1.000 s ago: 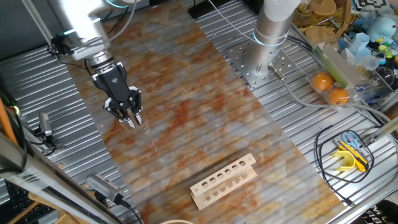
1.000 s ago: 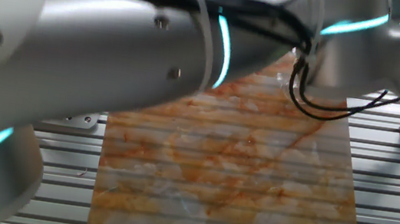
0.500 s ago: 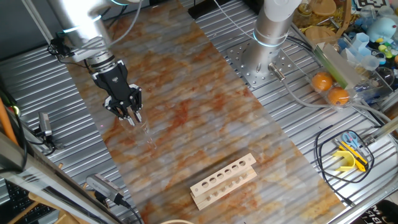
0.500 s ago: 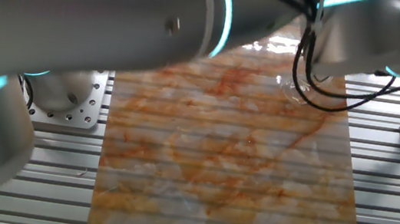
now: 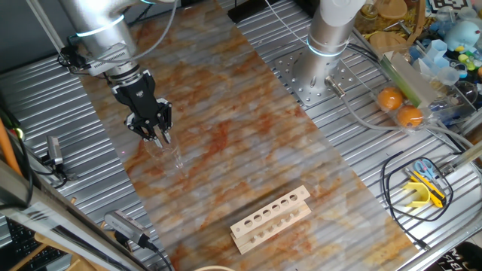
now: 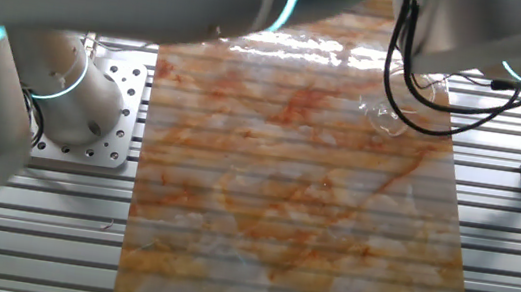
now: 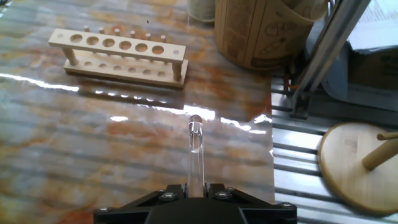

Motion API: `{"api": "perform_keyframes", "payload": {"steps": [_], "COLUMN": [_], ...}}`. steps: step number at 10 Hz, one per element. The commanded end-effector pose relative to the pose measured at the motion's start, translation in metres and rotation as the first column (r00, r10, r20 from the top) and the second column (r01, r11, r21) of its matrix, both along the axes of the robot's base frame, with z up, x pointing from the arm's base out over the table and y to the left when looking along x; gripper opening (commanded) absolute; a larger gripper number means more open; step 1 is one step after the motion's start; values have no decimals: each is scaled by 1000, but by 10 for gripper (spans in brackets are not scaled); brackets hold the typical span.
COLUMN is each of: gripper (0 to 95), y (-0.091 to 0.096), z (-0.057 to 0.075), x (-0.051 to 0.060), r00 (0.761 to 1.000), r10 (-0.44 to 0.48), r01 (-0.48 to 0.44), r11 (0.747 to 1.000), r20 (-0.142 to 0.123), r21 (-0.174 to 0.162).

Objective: Pour out the test tube

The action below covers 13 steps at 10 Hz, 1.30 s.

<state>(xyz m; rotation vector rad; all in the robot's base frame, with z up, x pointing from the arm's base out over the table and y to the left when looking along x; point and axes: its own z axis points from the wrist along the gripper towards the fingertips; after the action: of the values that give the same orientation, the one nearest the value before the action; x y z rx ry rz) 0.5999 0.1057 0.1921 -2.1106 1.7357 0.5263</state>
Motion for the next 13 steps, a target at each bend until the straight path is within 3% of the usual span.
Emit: {"api": "perform_keyframes", "payload": {"steps": [1, 4, 7, 13], "gripper": [0, 0, 0, 0], "y": [-1, -1, 2, 6], "z": [1, 6, 19, 34], "x": [0, -2, -6, -12], "r00": [1000, 999, 996, 990], "r10": [-11, -41, -83, -134], "r01": [11, 40, 78, 123], "r11": [1000, 998, 987, 966], "r20": [-6, -20, -29, -32], "r21": [-11, -52, -143, -226]}}
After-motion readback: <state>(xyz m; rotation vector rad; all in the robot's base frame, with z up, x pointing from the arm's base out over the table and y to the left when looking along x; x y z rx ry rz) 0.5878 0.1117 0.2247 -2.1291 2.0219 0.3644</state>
